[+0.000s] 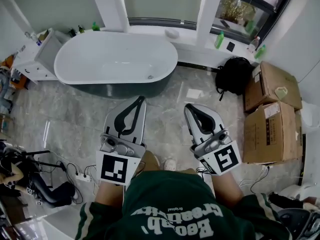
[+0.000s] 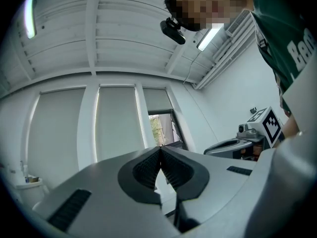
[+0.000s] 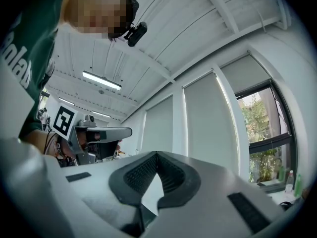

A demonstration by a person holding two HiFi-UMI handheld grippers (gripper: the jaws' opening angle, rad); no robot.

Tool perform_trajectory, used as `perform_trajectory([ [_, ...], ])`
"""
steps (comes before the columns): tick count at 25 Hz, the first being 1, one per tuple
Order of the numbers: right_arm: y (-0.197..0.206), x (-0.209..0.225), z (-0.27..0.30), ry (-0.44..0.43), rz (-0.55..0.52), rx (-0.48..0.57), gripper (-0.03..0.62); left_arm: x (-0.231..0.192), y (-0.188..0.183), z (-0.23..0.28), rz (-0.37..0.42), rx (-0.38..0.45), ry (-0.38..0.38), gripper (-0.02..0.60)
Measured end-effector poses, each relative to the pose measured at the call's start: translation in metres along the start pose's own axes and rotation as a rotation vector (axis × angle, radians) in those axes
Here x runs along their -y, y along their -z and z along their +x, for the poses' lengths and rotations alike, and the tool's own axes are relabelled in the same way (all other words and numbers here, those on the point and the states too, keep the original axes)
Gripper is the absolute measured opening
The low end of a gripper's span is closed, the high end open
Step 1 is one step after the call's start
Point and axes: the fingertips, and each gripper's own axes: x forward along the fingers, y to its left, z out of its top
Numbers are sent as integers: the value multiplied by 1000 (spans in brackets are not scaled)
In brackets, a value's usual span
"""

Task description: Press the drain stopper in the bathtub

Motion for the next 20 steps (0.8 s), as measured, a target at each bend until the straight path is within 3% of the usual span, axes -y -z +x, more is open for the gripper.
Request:
perform_trajectory([
  [8,20,22,-2,10,31,-23,15,-6,9,24,-30,-7,-16,9],
  [14,41,29,6,7,18,-21,15,-14,24,42,30,-1,-5,9],
  [20,71,59,43,63,-7,-46,15,-43,66,91,20,-13,20,9],
])
